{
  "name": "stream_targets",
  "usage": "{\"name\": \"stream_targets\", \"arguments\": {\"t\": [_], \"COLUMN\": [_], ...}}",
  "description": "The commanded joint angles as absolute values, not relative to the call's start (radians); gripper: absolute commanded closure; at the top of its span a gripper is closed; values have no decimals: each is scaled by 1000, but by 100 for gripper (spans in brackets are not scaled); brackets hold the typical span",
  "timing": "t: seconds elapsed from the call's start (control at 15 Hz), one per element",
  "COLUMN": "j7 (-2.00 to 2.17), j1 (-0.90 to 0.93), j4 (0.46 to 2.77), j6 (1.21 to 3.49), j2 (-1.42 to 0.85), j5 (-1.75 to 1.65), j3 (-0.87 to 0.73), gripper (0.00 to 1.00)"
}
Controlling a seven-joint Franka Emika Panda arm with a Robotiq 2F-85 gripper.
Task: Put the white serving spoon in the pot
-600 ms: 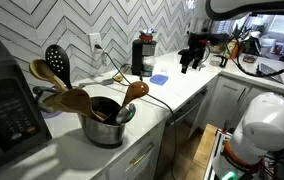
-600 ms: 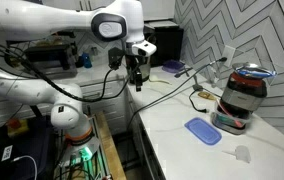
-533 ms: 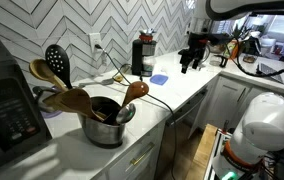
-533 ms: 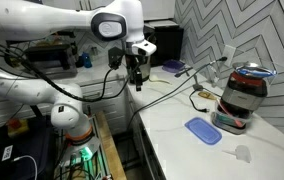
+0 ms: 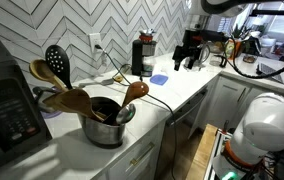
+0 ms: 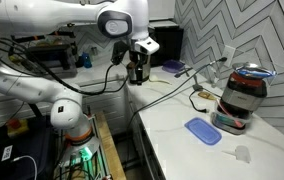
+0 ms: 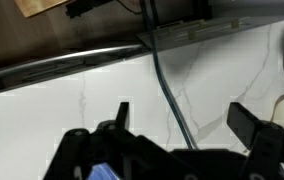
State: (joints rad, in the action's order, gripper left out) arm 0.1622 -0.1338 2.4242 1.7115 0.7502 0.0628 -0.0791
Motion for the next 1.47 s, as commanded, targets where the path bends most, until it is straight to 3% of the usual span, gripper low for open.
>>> {"name": "stream_targets", "arguments": {"t": [0.0, 0.33, 0.4, 0.8, 1.4], "j7": [339, 621, 535, 610, 1220], "j1": [-144, -152, -137, -132, -71], "j4": [2264, 2074, 2149, 2071, 1859], "j6": [1739, 1774, 1782, 1783, 1800], "j2": [541, 337, 412, 329, -1], "j5": [173, 226, 197, 204, 207], "j3": [-36, 14, -1, 1, 69], "gripper": [0, 0, 0, 0, 0]}}
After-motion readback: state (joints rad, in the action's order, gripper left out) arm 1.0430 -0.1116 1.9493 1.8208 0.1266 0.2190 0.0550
